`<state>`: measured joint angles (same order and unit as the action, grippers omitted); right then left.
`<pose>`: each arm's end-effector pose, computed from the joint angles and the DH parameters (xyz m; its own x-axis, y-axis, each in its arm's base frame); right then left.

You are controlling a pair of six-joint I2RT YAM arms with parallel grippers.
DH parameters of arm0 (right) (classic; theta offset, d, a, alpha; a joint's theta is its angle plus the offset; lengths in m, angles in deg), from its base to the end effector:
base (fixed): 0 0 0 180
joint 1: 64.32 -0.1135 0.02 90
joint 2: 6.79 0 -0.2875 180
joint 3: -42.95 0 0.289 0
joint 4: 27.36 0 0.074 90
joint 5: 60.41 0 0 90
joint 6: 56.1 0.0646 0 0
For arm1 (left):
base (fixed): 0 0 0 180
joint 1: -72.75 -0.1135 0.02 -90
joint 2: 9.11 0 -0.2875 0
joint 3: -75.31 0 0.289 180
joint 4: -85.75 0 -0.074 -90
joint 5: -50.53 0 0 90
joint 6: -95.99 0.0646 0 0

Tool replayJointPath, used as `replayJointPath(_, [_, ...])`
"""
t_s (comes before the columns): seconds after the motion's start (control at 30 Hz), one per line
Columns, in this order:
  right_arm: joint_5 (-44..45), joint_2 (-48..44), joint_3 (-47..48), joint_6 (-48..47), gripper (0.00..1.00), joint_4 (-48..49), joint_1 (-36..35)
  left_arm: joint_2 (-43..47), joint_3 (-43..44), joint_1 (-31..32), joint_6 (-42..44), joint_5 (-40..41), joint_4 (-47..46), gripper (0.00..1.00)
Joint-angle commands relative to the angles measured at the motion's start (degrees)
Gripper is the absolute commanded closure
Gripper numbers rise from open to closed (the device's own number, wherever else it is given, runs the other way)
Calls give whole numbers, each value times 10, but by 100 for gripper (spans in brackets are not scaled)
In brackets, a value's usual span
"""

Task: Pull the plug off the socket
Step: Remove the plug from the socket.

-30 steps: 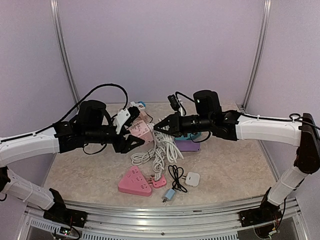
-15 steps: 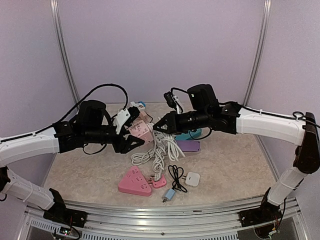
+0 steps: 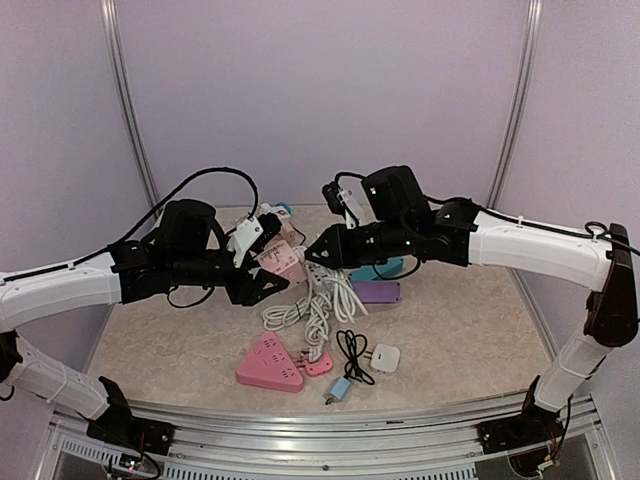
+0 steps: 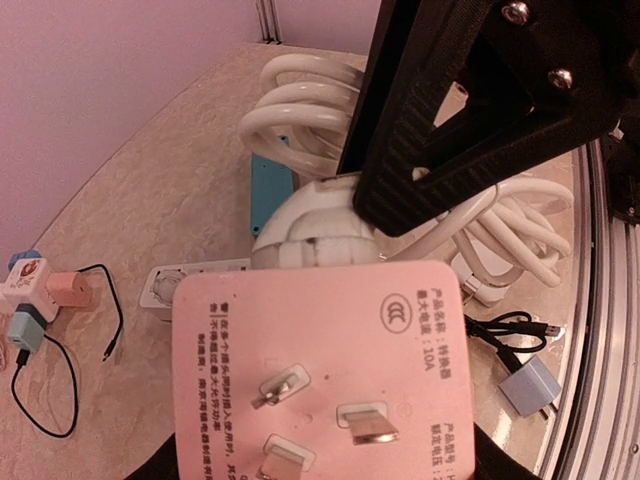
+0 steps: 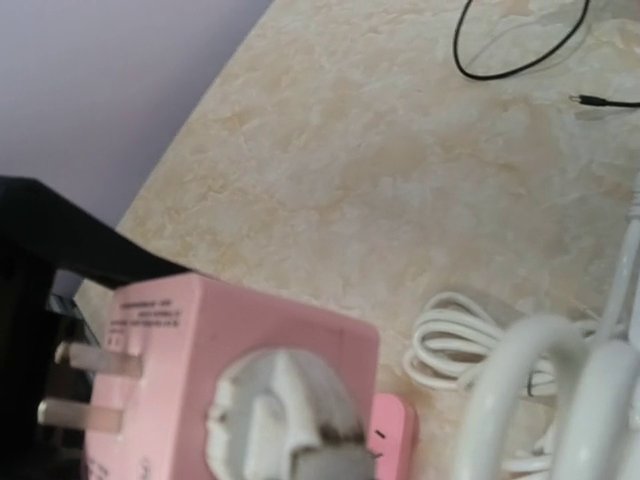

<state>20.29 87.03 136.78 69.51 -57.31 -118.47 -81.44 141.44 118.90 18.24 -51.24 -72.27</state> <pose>0.2536 0.3689 0.3317 -0.7511 -0.0585 -0.6575 -0.5468 0.6132 0.5701 0.2267 -0.2551 0.2914 -0.1435 0.4492 -0.8818 0.8811 0.4638 0.0929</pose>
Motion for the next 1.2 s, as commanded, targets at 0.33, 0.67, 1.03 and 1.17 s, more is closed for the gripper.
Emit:
replayJointPath(0.33, [-142, -56, -169, 132, 100, 269, 92, 38, -9, 16, 9, -85, -45, 98])
replayJointPath(0.67, [-69, -62, -124, 68, 100, 185, 71, 19, 5, 15, 7, -79, -29, 98])
replayJointPath(1.03, [136, -27, -10, -32, 100, 17, -15, -11, 27, -2, -12, -84, -8, 98])
replayJointPath(1.17, [163, -32, -8, -29, 100, 9, -19, -12, 26, -4, -13, -88, -7, 98])
